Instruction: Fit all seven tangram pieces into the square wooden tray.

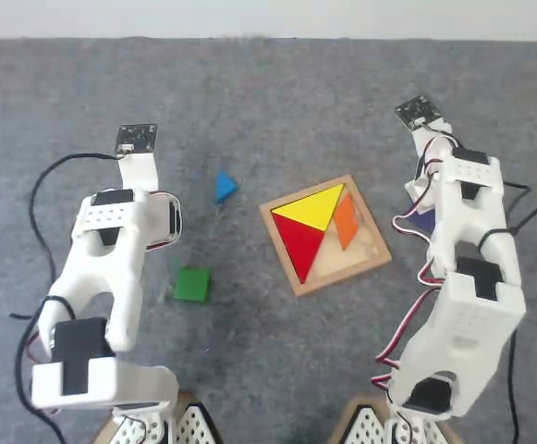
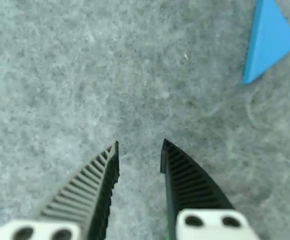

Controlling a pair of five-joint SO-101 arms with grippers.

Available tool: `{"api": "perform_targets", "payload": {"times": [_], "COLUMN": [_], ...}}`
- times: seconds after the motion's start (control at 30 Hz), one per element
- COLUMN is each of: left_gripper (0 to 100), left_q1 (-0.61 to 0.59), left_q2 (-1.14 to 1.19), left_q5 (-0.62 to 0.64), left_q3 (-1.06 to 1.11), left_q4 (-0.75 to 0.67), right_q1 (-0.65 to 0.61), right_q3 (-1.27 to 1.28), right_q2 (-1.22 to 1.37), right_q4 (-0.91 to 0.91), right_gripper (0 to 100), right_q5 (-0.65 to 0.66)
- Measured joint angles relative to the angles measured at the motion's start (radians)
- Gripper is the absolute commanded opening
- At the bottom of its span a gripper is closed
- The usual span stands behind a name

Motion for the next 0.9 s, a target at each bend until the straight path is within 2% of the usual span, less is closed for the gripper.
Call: {"api": "perform_targets", "payload": {"times": [0.43,0.63,0.9], "left_gripper": [13,13,13], "left_q1": [0.000,0.000,0.000], "left_q2": [0.000,0.000,0.000], "left_q5": [0.000,0.000,0.000], "left_q3": [0.000,0.000,0.000], "left_q4": [0.000,0.000,0.000], "right_q1": [-0.021,-0.025,-0.026], "right_q3": [-0.012,-0.012,-0.011], "right_q2": [0.012,0.015,0.017], "right_q4": [0.049,0.089,0.103], "right_gripper": [15.0,23.3,9.3], "right_q5": [0.061,0.061,0.060]}}
